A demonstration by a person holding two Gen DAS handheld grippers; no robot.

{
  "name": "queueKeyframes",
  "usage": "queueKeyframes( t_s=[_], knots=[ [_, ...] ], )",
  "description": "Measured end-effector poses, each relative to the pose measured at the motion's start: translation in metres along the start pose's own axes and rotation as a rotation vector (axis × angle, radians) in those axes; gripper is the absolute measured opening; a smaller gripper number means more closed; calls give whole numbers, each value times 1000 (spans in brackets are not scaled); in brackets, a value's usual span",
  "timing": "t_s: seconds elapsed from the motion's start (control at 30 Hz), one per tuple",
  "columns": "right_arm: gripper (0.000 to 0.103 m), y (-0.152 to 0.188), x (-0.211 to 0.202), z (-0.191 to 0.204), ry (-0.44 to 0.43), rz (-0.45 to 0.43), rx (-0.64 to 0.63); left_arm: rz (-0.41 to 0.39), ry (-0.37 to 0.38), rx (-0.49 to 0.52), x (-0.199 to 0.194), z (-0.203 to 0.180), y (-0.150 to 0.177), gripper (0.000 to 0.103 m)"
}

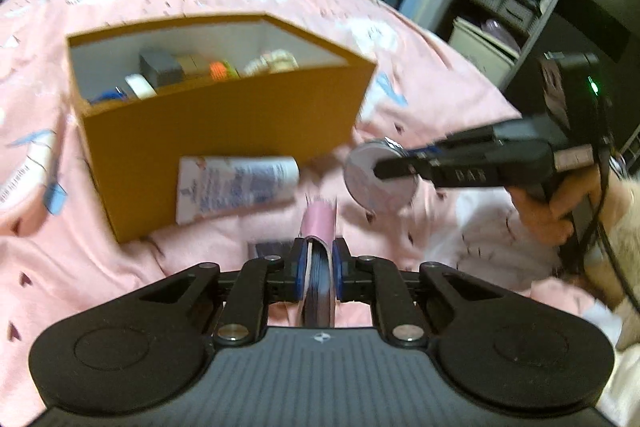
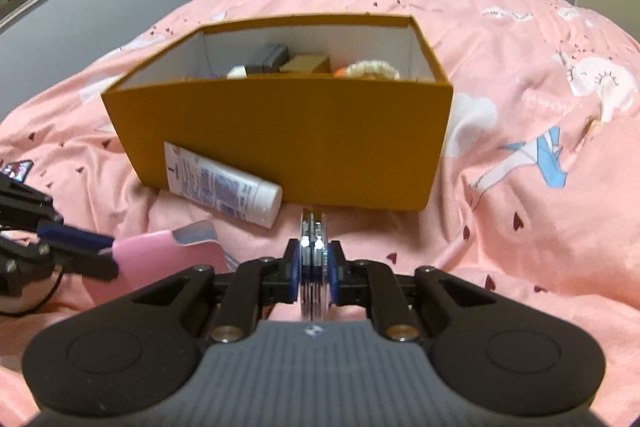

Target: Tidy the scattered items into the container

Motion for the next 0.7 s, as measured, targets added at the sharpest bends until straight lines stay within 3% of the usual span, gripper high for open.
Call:
queueKeyframes(
  t_s=[0.1, 0.13, 0.27, 0.37, 0.57, 0.63, 0.7],
  knots=[
    [15, -8, -9, 1, -5, -27, -7, -43, 4, -18, -9, 1, -13, 11],
    [15, -11, -11, 1, -7, -32, -10, -63, 6, -22, -13, 1, -18, 0],
    [15, -24, -21, 4, -15, -62, -26, -123, 35, -54, -28, 4, -38, 0],
    [15, -32, -27, 6, -17, -82, -40, -130, 11, -28, -32, 4, -47, 0],
    [15, -26, -20, 10, -40, -56, -27, 5, -55, 10, -13, 9, -30, 4],
    [15, -20, -16, 11, -57, -34, -4, 85, -80, -1, -3, 15, -20, 25],
    [15, -13, -13, 12, -64, -19, 9, 161, -105, -48, 7, 23, -10, 33]
  ],
)
Point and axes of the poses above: each gripper's, at about its wrist camera, not at the fingertips, and x roughly the way its jaws point, z to its left, y to its underside, the point moved 7 cm from there along x, roughly the way its jaws point, and after that the axes turned 9 degrees about -x, right-handed, at the moved point
